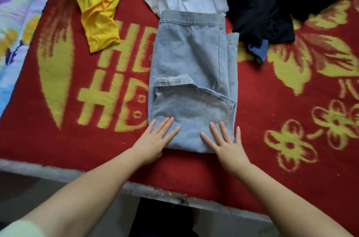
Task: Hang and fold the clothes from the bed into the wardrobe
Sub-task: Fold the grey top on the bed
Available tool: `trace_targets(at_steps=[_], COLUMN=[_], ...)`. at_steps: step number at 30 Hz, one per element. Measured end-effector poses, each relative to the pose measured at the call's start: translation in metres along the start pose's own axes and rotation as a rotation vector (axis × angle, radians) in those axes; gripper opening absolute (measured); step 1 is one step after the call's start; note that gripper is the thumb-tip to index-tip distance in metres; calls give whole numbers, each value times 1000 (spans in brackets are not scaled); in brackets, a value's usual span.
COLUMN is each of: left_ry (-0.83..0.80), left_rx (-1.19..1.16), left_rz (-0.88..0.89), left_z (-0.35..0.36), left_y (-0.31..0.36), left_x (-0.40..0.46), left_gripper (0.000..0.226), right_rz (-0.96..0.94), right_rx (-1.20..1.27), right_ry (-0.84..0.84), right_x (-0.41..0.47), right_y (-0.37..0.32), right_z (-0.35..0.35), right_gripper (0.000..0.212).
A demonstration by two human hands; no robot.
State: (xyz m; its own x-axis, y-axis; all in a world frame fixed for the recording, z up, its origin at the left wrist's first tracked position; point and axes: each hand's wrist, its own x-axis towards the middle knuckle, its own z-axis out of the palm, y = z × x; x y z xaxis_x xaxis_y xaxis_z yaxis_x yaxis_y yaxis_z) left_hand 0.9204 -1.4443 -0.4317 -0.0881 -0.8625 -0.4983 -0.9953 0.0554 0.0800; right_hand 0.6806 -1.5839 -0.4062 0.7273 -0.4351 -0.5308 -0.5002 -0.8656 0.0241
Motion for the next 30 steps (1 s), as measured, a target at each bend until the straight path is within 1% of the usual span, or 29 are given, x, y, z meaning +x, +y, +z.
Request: trace_targets(at_steps=[1,2,4,6,8,10,12,14,15,16,18,20,22,24,25,26,27,28,29,30], left_ry=[8,8,-10,-76,-189,-336,-481,-627,-682,-699,-643,-533,-363,-116,32,168,275,346,405,467], left_rx=[1,3,-13,-39,-114,-297,-508,-652,-743,-849,-1049,-1241,-1430,-1575,-1611,-1599,-1547,-1478,-1421,-1379], left_rz=[-24,-41,-63,-77,-60,-23,41,78,73,58,2,-97,-248,-443,-562,-687,-798,-878,-914,-911], left_z=[-2,-4,-7,-18,-41,-66,-88,-111,-123,-135,-155,-168,-173,-165,-158,-147,-136,-124,-114,-106], left_y=[1,5,10,14,15,15,13,5,-4,-14,-43,-78,-107,-120,-120,-117,-112,-105,-96,-87], left_x=[4,6,9,6,-2,-17,-37,-55,-60,-62,-52,-28,3,37,54,71,83,94,98,98], left_gripper=[86,82,80,84,86,80,64,44,37,35,41,36,31,20,17,21,30,38,43,45], right_rz=[20,38,49,39,-10,-119,-220,-249,-273,-283,-204,-35,154,336,431,524,604,672,729,771], right_rx=[-9,-25,-59,-55,-42,3,191,392,447,506,726,945,1009,1068,1108,1154,1199,1227,1224,1166], right_ry=[15,-11,-41,-87,-158,-281,-443,-636,-698,-718,-645,-447,-200,23,133,223,284,311,312,312], right_x=[6,9,16,14,9,-3,-22,-39,-42,-41,-29,-4,30,64,78,91,102,112,118,118], right_y=[1,0,-4,-9,-8,-8,-7,-3,3,11,33,59,82,91,89,85,79,72,63,51], right_z=[4,6,7,-6,-28,-52,-76,-108,-125,-139,-162,-177,-180,-170,-163,-154,-144,-133,-122,-114], right_gripper=[89,83,75,69,64,58,49,54,56,53,42,36,38,41,41,42,44,49,55,62])
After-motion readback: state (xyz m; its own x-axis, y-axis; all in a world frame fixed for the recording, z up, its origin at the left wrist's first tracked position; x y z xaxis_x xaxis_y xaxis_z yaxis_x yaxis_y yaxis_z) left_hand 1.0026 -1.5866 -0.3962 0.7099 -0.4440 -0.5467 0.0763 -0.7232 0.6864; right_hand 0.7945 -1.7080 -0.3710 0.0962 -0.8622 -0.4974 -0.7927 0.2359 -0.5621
